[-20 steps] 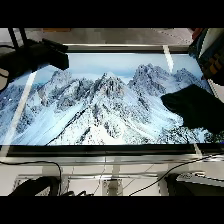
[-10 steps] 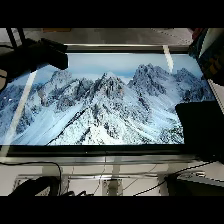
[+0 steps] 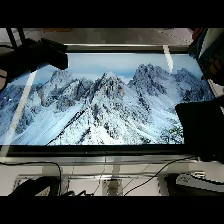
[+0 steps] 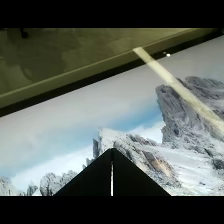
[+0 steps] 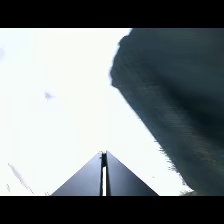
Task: Fold the clothes and pants, and hang the long-sleeved shirts on hangers.
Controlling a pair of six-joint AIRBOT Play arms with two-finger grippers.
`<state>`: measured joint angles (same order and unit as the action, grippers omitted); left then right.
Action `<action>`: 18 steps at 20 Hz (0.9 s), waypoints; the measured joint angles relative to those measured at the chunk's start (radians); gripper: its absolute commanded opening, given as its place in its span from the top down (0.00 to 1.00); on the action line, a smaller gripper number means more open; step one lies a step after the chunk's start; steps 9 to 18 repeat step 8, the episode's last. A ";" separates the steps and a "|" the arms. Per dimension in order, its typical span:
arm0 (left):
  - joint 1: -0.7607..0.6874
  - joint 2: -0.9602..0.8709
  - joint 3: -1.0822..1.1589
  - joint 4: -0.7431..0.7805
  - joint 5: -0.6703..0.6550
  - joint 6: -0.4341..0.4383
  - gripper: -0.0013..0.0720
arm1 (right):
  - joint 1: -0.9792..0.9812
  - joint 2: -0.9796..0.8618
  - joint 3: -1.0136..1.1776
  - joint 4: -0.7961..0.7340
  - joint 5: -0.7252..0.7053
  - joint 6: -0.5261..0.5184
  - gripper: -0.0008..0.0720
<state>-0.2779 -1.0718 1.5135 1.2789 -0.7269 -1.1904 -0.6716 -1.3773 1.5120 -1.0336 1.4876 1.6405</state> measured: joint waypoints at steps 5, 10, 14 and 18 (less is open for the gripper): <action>0.000 0.000 0.000 0.000 0.000 0.000 0.96 | 0.475 -0.002 0.004 -0.301 -0.078 -0.055 0.93; 0.000 0.000 0.000 0.000 0.000 0.000 0.96 | 0.678 -0.012 0.004 -0.441 -0.123 -0.064 0.93; 0.000 0.000 0.000 0.000 0.000 0.000 0.96 | 0.678 -0.012 0.004 -0.441 -0.123 -0.064 0.93; 0.000 0.000 0.000 0.000 0.000 0.000 0.96 | 0.678 -0.012 0.004 -0.441 -0.123 -0.064 0.93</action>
